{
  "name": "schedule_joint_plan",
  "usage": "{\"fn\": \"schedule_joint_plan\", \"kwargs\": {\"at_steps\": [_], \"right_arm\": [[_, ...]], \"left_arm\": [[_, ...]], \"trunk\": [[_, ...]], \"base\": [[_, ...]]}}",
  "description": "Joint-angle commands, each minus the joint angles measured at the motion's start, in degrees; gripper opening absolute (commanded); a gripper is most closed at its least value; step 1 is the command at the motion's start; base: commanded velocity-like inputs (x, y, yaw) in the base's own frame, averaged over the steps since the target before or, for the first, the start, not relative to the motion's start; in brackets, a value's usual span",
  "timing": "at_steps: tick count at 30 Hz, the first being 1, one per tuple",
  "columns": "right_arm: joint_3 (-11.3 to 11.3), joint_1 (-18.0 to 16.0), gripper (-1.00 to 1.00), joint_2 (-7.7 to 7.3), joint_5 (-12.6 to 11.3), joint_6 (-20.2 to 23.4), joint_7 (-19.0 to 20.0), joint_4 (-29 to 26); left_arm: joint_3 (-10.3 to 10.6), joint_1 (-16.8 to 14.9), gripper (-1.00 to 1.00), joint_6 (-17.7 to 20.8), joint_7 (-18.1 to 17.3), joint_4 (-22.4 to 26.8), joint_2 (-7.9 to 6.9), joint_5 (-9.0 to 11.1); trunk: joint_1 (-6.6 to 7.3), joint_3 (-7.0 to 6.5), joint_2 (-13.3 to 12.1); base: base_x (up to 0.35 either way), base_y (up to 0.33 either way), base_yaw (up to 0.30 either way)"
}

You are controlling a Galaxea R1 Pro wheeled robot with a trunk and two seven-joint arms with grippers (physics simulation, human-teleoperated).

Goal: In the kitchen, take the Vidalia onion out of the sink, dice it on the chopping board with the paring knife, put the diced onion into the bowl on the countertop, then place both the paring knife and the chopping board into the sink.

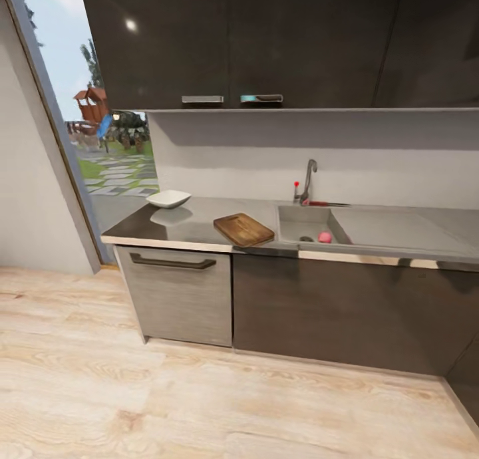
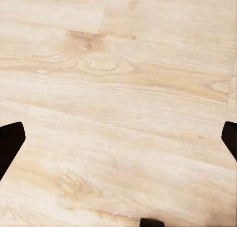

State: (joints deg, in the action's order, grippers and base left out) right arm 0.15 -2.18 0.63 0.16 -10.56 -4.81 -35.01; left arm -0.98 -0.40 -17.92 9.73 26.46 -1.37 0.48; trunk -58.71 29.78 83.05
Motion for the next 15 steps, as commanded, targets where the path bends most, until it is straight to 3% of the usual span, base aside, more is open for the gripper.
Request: {"fn": "schedule_joint_plan", "kwargs": {"at_steps": [1, 5, 15], "right_arm": [[0.0, 0.0, 1.0, -0.01, 0.0, -0.2, -0.2, 0.0], [0.0, 0.0, 1.0, -0.24, 0.0, -0.2, -0.2, 0.0], [0.0, 0.0, 1.0, -0.7, 0.0, -0.2, -0.2, 0.0]], "left_arm": [[0.0, 0.0, 1.0, -0.2, 0.1, -0.1, 0.01, 0.0], [0.1, 0.0, 1.0, -0.2, 0.0, -0.2, 0.12, 0.0], [0.3, 0.0, 1.0, -0.2, 0.0, -0.4, 0.05, -0.1]], "trunk": [[-0.02, 0.06, 0.0], [-0.02, 0.06, 0.0], [-0.02, 0.06, 0.0]], "base": [[0.239, -0.01, 0.046], [0.132, -0.003, 0.012], [0.015, 0.0, 0.001]]}}
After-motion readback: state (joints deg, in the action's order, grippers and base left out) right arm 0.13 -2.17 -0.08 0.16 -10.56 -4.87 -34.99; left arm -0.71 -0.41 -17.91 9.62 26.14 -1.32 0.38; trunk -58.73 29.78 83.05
